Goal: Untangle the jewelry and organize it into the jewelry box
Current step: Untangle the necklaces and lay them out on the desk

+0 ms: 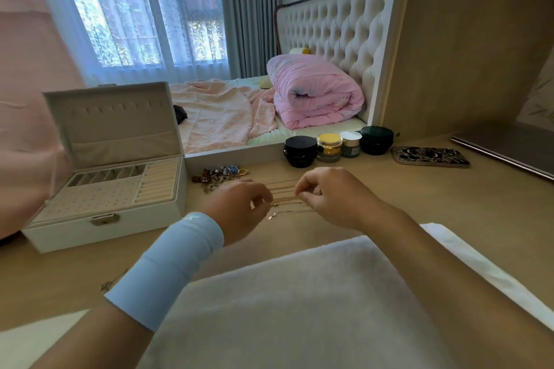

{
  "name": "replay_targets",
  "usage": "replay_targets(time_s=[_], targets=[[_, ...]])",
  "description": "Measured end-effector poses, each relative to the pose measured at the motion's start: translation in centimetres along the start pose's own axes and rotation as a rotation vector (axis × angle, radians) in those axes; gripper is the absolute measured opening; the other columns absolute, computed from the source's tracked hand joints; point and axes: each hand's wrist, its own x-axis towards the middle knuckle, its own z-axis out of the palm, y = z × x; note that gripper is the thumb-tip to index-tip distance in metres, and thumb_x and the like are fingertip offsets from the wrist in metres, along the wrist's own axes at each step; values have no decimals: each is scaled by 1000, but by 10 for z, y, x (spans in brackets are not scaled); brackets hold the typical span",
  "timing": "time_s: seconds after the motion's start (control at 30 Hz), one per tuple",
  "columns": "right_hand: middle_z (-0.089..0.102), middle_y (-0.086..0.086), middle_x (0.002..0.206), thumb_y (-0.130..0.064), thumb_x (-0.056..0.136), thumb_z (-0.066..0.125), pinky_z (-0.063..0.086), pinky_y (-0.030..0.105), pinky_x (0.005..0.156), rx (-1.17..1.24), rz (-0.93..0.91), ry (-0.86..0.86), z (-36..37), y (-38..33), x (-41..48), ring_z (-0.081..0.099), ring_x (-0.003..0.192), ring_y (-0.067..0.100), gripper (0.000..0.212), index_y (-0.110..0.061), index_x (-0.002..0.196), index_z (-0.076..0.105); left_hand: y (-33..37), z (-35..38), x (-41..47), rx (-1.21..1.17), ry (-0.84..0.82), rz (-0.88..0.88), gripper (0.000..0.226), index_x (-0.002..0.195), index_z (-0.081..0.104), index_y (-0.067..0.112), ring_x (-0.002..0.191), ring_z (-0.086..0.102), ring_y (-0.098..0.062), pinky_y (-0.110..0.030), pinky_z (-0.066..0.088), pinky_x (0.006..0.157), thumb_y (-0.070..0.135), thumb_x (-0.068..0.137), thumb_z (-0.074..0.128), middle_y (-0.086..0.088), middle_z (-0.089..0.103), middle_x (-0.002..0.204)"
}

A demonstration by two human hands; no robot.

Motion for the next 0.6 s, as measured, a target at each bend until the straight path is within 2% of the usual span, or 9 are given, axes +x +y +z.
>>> replay_targets(time_s=[0.13, 0.23, 0.37, 0.5, 0.6], targets=[[65, -16, 100, -30, 99, 61, 44, 18, 74, 27, -133, -176, 23, -62, 0, 57, 85, -3, 16, -29, 111, 71, -35, -29, -53, -6, -56, -88, 17, 111, 62, 38, 83, 54, 1, -19, 43, 78, 35, 98, 51, 17, 57, 95], [65, -16, 105, -33, 100, 59, 40, 13, 70, 39, -196, -290, 43, -101, 1, 56, 85, -3, 19, -31, 114, 71, -64, -40, -90, -30, -65, -165, 15, 108, 61, 40, 84, 53, 4, -14, 42, 75, 34, 97, 53, 19, 56, 94], [66, -17, 100, -33, 94, 66, 41, 11, 68, 78, -231, -377, 71, -143, 2, 58, 82, -3, 15, -33, 107, 74, -97, -54, -134, -81, -57, -242, 12, 101, 62, 40, 82, 55, 1, -8, 37, 65, 30, 95, 58, 20, 58, 91], [66, -17, 93, -36, 91, 70, 44, 14, 68, 91, -262, -480, 93, -175, 4, 59, 81, -1, 10, -33, 100, 74, -121, -61, -165, -90, -65, -265, 10, 91, 67, 42, 82, 59, 1, -14, 45, 71, 34, 87, 68, 22, 63, 89], [68, -13, 86, -45, 88, 72, 51, 24, 70, 15, -258, -543, 103, -191, 5, 63, 82, 7, 15, -30, 88, 74, -135, -56, -177, -146, -84, -278, 14, 86, 70, 43, 81, 61, -1, -21, 52, 77, 31, 82, 72, 20, 66, 88]])
